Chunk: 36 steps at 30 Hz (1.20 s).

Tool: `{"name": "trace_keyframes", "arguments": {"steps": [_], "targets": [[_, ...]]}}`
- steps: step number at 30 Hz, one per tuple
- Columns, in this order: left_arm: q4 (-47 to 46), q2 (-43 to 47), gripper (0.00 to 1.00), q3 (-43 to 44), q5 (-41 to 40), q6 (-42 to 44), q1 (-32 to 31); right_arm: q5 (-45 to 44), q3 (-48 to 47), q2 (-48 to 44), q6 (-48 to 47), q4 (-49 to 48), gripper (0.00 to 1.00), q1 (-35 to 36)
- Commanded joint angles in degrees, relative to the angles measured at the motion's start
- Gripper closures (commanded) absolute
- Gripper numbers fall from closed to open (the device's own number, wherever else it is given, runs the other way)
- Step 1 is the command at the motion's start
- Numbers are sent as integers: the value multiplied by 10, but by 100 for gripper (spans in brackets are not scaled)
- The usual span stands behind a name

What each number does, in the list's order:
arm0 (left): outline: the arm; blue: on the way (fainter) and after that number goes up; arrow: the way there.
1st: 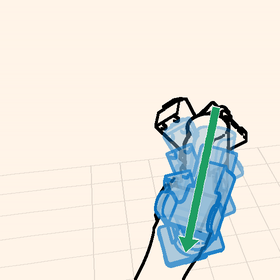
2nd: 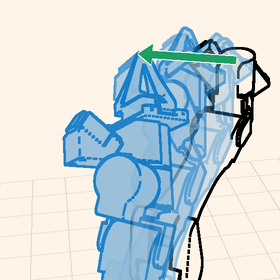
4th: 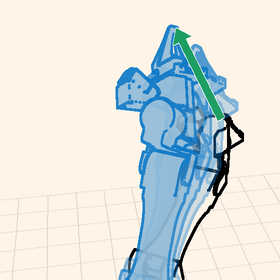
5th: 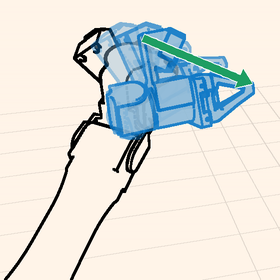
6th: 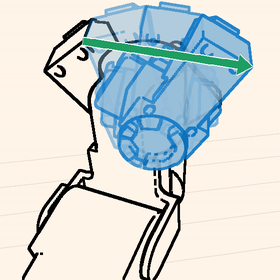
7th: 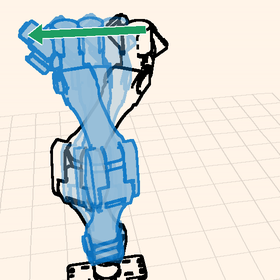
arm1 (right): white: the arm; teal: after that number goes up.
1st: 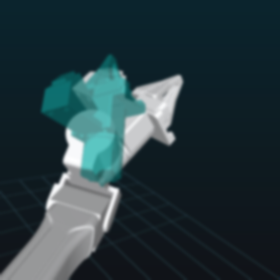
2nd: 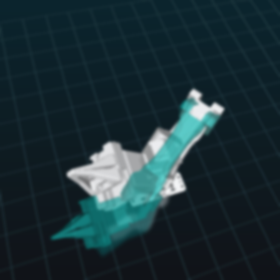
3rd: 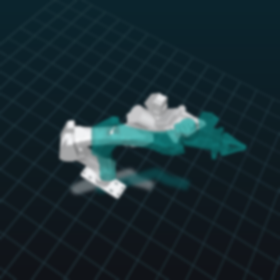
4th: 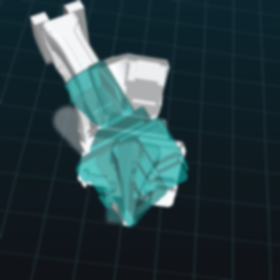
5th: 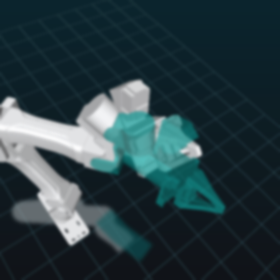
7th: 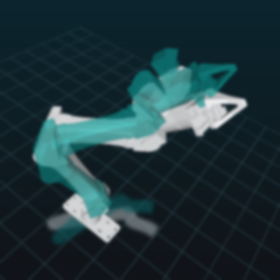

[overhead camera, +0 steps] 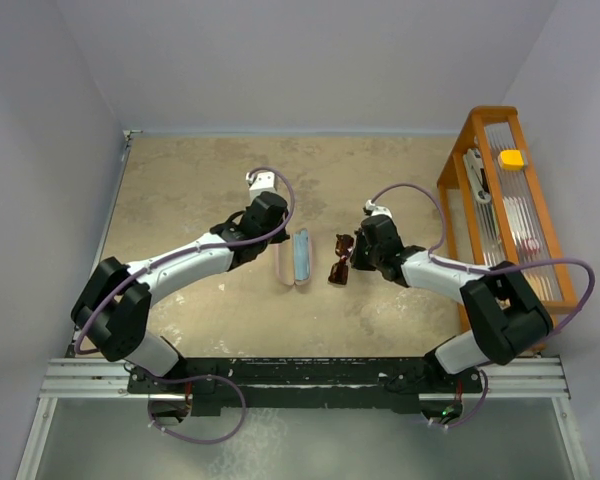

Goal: Organize the sunglasses
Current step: Pick up the sunglasses from the center of the board.

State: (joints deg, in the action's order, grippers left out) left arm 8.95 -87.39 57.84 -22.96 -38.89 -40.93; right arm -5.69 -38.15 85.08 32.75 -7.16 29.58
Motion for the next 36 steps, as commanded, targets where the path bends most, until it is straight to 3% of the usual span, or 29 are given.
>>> {"name": "trace_keyframes", "arguments": {"steps": [1,10,19,36], "targets": [[-29,29,87,-5,-12,2,4,-21,3,-38,-8,6,100,2],[-53,39,87,-29,-9,-10,9,51,-14,-69,-4,25,73,2],[-51,44,87,-32,-5,-9,12,98,-1,-34,20,-36,70,1],[-60,36,87,-33,10,-13,16,67,-22,-10,16,-18,70,2]]}}
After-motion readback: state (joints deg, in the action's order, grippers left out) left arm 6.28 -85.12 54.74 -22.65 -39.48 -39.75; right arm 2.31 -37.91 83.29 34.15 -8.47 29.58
